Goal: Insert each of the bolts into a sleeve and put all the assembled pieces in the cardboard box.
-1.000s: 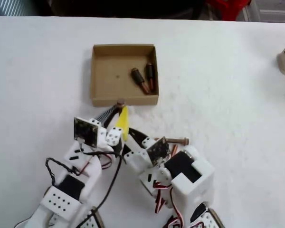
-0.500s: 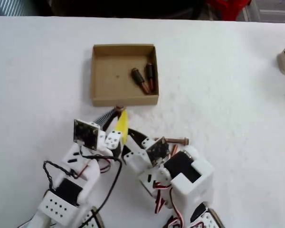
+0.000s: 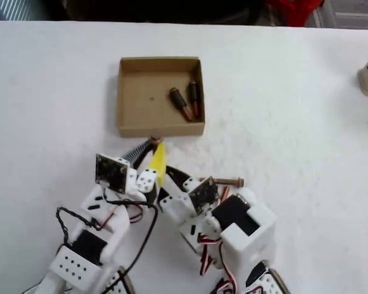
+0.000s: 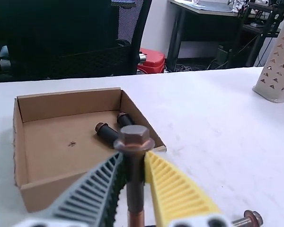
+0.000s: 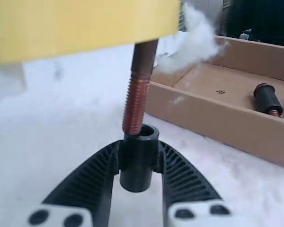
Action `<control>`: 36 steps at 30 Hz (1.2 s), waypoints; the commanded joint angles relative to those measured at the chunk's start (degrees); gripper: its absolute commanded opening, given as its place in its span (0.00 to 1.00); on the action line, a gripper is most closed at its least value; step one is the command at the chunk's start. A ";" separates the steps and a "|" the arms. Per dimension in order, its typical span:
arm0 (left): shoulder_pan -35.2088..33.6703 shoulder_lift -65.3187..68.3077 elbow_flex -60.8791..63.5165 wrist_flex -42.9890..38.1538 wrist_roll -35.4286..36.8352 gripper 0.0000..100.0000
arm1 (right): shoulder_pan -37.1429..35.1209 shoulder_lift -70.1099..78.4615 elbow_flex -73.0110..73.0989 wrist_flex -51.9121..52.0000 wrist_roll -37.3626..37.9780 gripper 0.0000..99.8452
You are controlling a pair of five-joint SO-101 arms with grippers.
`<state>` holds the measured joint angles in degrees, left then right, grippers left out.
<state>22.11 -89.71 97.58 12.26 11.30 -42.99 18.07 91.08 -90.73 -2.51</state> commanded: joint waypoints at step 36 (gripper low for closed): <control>1.63 19.56 -0.53 -2.37 -8.26 0.09 | 1.45 -0.84 -0.18 0.04 0.35 0.02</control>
<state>22.55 -70.20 97.23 9.36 7.78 -42.11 18.15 91.16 -90.46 -2.51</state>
